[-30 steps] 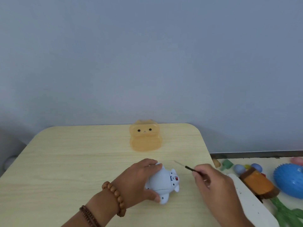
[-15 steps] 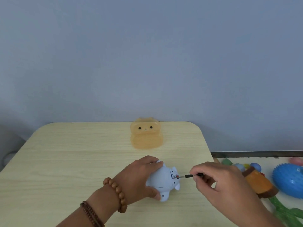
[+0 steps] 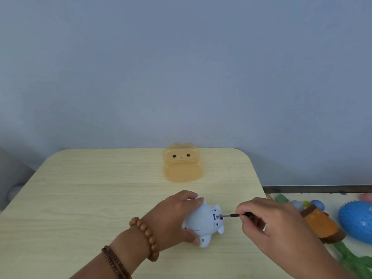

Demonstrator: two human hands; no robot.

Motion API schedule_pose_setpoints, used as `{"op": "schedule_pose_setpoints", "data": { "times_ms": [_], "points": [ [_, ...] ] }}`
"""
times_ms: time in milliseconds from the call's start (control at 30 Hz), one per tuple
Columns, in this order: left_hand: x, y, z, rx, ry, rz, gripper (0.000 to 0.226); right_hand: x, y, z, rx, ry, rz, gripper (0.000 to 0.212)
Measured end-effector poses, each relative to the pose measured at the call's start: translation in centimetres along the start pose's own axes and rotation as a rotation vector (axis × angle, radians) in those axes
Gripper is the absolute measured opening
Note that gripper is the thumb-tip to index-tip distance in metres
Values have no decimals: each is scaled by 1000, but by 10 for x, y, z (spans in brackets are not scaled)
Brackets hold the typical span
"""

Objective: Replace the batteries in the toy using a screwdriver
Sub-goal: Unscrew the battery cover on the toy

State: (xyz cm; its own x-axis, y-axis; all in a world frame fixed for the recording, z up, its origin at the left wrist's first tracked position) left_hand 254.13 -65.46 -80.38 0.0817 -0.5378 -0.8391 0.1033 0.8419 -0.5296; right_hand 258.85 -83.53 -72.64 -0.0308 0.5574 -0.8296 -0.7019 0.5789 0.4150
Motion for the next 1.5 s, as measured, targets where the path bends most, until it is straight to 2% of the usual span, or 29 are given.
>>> {"op": "schedule_pose_setpoints", "data": {
  "times_ms": [133,300,400,433,533,633,733,933,1000,1100,1200,1400,1500],
  "points": [
    [1,0,1,-2,-1,0,89,4,13,11,-75,82,-171,14],
    [1,-1,2,0,-10,-7,90,28,26,27,-119,327,-309,20],
    [2,-2,3,-4,-12,-8,90,34,28,35,-113,411,-409,10],
    [2,-2,4,-1,-13,-12,90,34,30,37,-126,405,-442,8],
    [4,-3,4,6,-8,-11,90,34,30,41,-137,331,-522,26],
    [4,-2,4,7,-12,-8,90,33,25,44,-108,269,-551,32],
    [5,1,3,-6,-19,-13,90,36,21,42,-86,268,-514,17],
    [11,0,4,5,0,-33,90,34,25,29,-113,389,-438,19],
    [12,0,4,3,-2,-36,91,33,24,28,-134,445,-478,19],
    [13,0,6,-4,0,-36,92,34,21,33,-145,440,-542,8],
    [13,-1,6,-1,2,-39,91,39,18,34,-160,425,-564,29],
    [12,-1,5,-4,-3,-48,90,33,14,30,-125,420,-471,14],
    [11,-1,5,-10,-9,-52,90,36,13,30,-126,421,-498,16]
  ]
}}
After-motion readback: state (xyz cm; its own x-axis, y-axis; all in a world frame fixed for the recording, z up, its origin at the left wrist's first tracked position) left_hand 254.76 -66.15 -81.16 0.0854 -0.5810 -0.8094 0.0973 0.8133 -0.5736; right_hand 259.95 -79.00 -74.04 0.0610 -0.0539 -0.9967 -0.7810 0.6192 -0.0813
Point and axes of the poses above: each hand's wrist, its own z-axis towards the middle knuckle, its own x-axis out of the palm, y = z × x, the point moved 8 cm from there along z, towards the middle knuckle, and after that the axes turned 10 degrees about -y, right-handed, at the moved point
